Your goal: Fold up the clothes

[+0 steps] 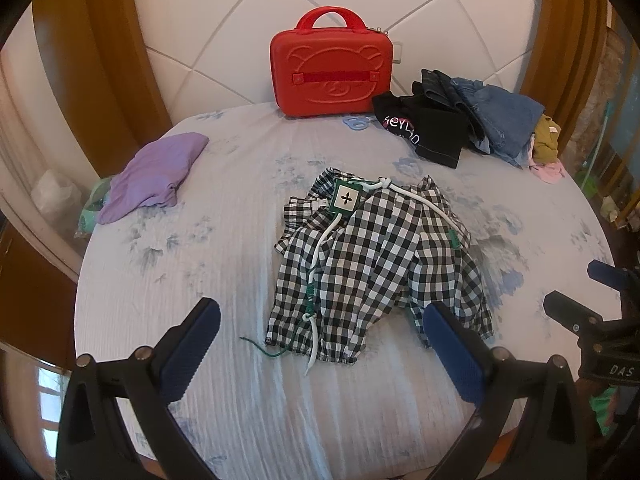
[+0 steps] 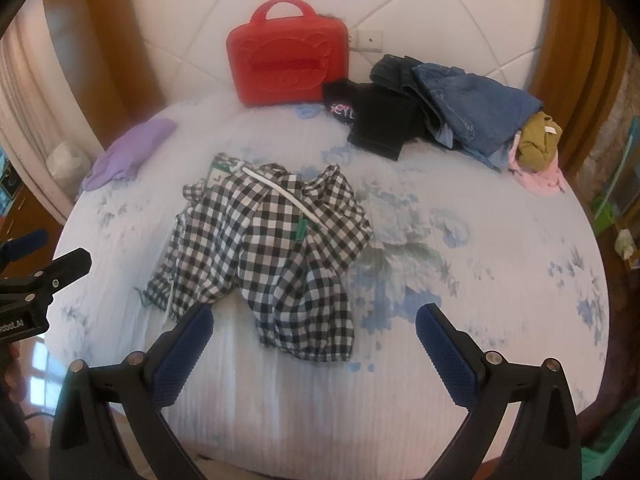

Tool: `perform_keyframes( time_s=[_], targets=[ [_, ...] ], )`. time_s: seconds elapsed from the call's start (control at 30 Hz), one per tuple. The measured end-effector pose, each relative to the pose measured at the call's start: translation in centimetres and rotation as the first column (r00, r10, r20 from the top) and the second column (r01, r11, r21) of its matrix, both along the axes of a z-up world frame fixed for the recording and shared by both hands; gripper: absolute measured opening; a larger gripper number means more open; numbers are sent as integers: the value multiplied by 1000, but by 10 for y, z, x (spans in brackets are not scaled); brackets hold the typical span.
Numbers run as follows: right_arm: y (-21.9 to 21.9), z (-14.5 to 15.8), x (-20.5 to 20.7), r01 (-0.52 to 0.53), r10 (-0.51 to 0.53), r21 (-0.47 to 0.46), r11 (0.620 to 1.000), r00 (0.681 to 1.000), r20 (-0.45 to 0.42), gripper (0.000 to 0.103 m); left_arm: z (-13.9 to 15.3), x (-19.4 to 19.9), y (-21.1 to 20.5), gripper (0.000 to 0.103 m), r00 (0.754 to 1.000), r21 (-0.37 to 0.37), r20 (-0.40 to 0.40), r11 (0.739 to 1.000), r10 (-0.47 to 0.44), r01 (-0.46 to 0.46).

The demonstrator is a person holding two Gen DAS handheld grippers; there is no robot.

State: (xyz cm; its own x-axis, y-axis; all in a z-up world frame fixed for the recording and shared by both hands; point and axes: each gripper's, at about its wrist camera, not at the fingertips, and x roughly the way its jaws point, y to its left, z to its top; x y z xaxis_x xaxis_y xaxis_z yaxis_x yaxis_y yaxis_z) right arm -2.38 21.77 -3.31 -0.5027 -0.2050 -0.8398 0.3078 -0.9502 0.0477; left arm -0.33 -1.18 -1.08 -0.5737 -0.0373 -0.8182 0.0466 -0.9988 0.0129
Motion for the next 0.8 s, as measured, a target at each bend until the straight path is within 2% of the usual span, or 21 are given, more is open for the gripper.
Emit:
perform_keyframes(
  time_s=[0.8],
  targets=[
    [-1, -8, -12, 4, -4, 8, 1000, 1000, 25, 103, -8, -12, -6, 103, 1000, 0, 28, 1000, 15, -15]
  ],
)
